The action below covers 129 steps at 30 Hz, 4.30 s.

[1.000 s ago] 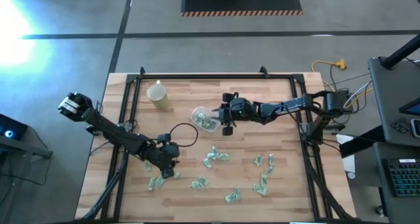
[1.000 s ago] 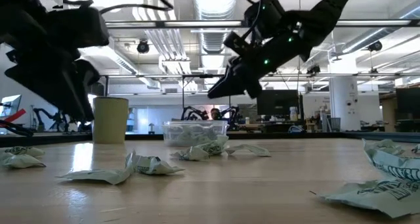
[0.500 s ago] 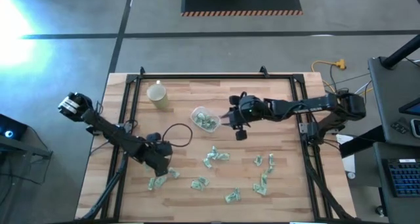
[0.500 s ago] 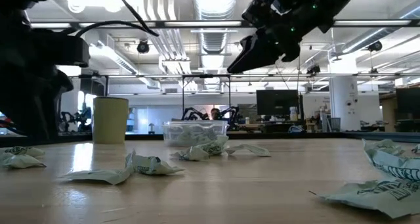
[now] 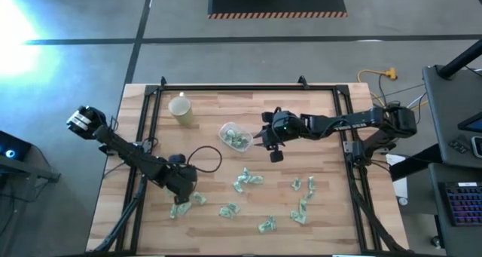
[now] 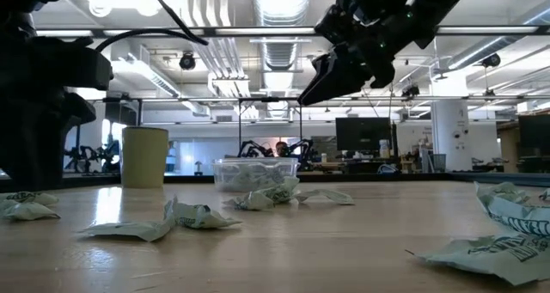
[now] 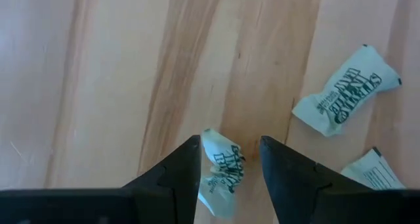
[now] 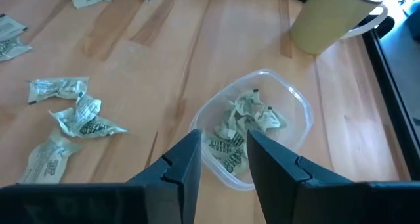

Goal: Pick and place Stevia / Truvia into bins
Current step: Put the stevia packet into the transparent container

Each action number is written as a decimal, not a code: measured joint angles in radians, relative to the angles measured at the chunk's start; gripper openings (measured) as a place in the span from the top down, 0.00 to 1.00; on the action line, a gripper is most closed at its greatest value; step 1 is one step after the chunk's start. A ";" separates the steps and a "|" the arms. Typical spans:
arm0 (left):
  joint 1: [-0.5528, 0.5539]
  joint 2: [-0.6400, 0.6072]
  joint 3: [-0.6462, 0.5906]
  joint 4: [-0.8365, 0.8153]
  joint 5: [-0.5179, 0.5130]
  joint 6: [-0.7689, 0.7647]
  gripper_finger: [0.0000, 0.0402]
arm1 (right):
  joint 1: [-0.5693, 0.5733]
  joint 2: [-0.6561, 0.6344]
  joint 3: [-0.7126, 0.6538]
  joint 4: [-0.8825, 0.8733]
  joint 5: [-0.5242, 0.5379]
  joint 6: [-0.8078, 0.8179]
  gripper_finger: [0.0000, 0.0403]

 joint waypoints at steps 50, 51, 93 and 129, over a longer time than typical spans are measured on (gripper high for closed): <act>0.102 0.093 0.046 0.055 -0.586 0.563 1.00 | 0.006 0.005 -0.008 -0.090 0.001 0.234 0.81; 0.121 0.093 0.046 0.082 -0.601 0.601 1.00 | 0.008 0.005 -0.009 -0.089 0.001 0.239 0.81; 0.682 0.249 0.057 0.884 -0.101 1.159 1.00 | 0.072 0.005 -0.018 -0.187 0.001 0.270 0.84; 0.433 -0.215 0.037 0.438 -0.109 0.985 0.66 | 0.207 0.220 -0.086 0.131 -0.169 0.269 0.75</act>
